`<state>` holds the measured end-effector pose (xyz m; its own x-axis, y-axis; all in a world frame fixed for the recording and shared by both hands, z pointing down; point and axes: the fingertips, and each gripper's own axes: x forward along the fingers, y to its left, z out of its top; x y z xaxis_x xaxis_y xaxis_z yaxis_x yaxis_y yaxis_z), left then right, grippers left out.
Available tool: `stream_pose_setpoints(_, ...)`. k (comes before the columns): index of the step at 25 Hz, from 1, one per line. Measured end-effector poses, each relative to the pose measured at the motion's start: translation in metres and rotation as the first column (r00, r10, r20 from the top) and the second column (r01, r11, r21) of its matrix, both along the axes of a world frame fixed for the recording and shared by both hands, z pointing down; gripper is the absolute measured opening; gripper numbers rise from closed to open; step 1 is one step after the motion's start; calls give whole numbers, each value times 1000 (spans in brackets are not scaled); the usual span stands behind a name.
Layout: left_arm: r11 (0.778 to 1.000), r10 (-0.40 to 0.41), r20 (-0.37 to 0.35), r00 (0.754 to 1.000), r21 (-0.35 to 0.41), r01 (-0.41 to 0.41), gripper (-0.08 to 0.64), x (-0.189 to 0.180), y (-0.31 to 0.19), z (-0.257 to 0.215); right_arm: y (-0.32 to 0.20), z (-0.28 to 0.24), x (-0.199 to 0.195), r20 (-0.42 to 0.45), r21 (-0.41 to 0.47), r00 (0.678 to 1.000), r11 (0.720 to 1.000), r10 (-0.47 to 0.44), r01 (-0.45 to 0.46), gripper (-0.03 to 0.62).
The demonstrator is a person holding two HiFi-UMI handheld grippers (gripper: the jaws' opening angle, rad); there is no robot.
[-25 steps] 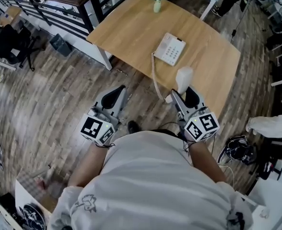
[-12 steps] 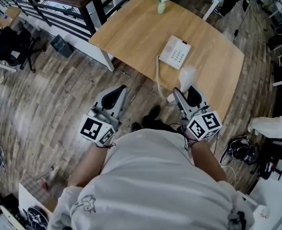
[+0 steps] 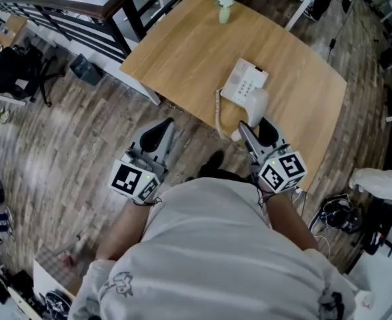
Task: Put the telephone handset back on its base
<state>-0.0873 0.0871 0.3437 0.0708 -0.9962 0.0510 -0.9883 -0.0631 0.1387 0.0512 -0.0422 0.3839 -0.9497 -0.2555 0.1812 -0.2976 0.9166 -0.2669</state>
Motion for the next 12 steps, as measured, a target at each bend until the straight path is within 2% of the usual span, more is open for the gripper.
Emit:
stream_pose_setpoints(5, 999, 46, -15, 999, -12, -46, 6, -1, -62, 4, -38, 7, -3, -7, -27, 1000, 1000, 0, 0, 224)
stream_pose_setpoints(12, 991, 127, -12, 992, -40, -128, 6, 16, -136, 11, -75, 20, 7, -17, -60, 1000, 998, -7, 6, 224)
